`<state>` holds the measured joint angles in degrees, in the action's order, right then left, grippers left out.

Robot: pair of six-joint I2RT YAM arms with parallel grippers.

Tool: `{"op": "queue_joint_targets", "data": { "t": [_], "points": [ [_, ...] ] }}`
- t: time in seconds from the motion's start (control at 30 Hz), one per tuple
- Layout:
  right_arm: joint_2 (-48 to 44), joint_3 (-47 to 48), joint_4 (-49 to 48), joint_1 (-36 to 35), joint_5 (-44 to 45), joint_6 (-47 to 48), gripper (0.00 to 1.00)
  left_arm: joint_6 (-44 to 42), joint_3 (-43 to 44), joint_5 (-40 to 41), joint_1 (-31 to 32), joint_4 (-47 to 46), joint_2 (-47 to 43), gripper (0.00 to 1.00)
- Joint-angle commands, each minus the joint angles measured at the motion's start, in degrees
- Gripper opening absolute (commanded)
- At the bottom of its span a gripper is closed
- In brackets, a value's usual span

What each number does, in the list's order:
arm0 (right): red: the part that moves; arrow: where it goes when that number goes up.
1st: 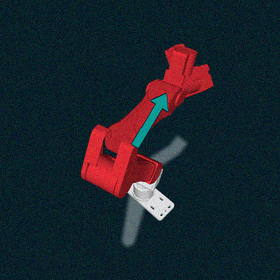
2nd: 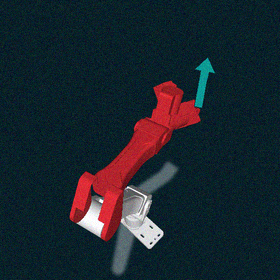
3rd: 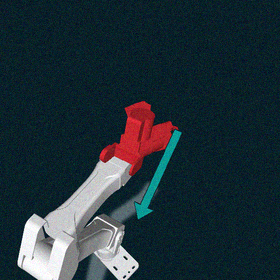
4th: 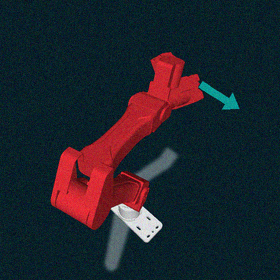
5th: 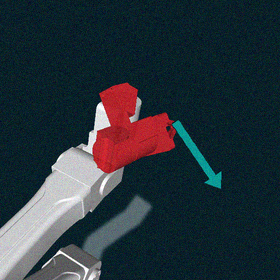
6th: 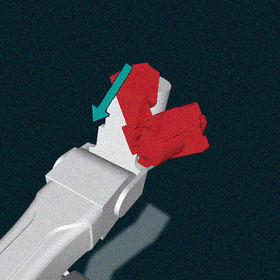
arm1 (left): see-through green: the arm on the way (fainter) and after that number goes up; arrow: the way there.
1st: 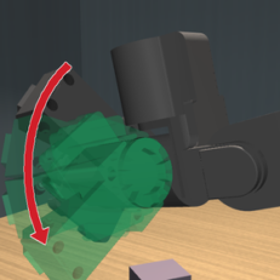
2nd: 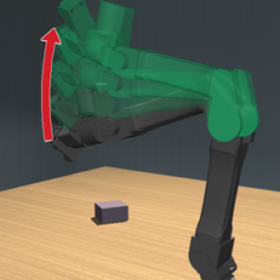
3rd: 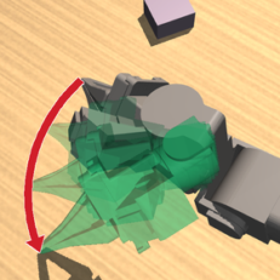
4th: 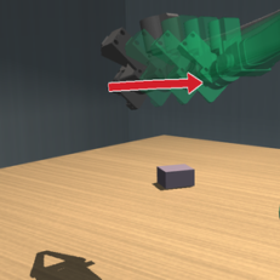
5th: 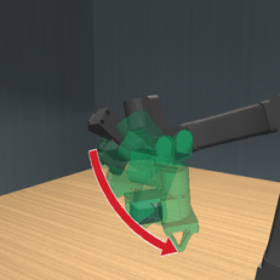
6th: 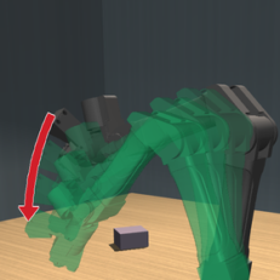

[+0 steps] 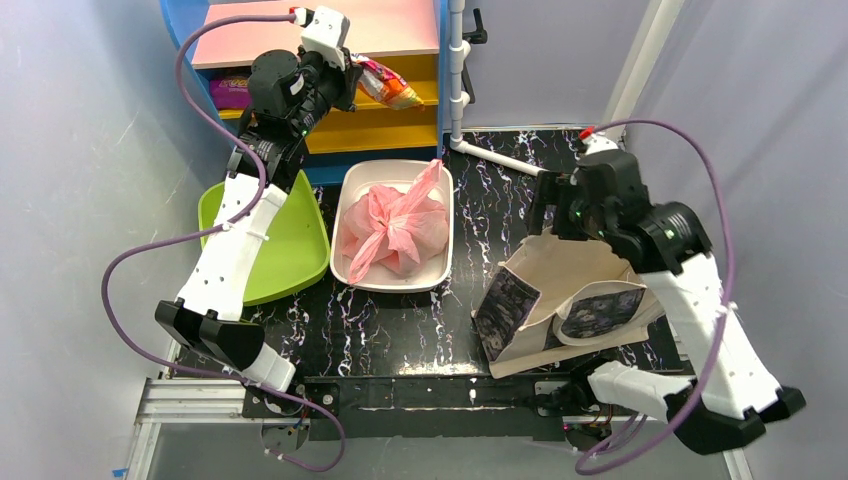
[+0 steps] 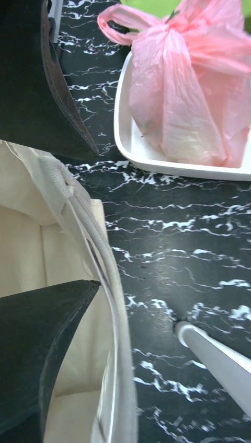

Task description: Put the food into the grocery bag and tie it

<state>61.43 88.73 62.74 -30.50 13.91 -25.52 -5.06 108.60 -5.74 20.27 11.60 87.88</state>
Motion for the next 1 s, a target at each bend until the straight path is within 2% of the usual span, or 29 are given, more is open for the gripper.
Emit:
{"op": "queue_joint_targets", "data": {
  "t": [0.0,0.17,0.23,0.27,0.3,0.37,0.4,0.43,0.67,0.97],
  "points": [
    [5.1,4.0,3.9,-0.2,-1.9,-4.0,0.92,-3.2,0.4,-1.4,0.5,-2.7,-1.8,0.0],
    [7.6,4.4,6.9,-0.2,-1.6,-4.6,0.92,-5.0,-0.3,0.3,0.5,-3.1,-2.6,0.0],
    [8.2,4.3,8.1,-0.2,-2.2,-4.5,0.87,-5.8,-0.6,0.9,0.5,-3.1,-2.8,0.0],
    [8.4,4.3,8.5,-0.2,-2.7,-4.5,0.81,-6.0,-0.8,1.2,0.5,-3.2,-2.9,0.0],
    [8.5,4.1,8.7,-0.2,-3.3,-4.5,0.69,-6.3,-0.8,1.5,0.5,-3.3,-2.9,0.0],
    [8.5,3.8,8.4,-0.2,-4.9,-4.4,0.35,-6.7,-0.9,2.0,0.5,-3.3,-3.0,0.0],
    [8.4,3.7,7.9,-0.2,-6.0,-4.5,0.22,-6.9,-0.9,2.2,0.5,-3.3,-3.1,0.0],
    [8.4,3.8,7.6,-0.3,-7.4,-4.6,0.14,-7.0,-0.8,2.4,0.5,-3.3,-3.1,0.0],
    [11.5,9.6,6.1,-5.9,-13.5,-1.4,0.06,-8.4,-0.9,4.5,0.5,-3.3,-3.2,0.0],
    [21.9,17.6,4.6,-20.7,-17.7,2.8,0.02,-10.2,-1.2,7.4,0.5,-3.4,-3.1,0.0]
  ]
}}
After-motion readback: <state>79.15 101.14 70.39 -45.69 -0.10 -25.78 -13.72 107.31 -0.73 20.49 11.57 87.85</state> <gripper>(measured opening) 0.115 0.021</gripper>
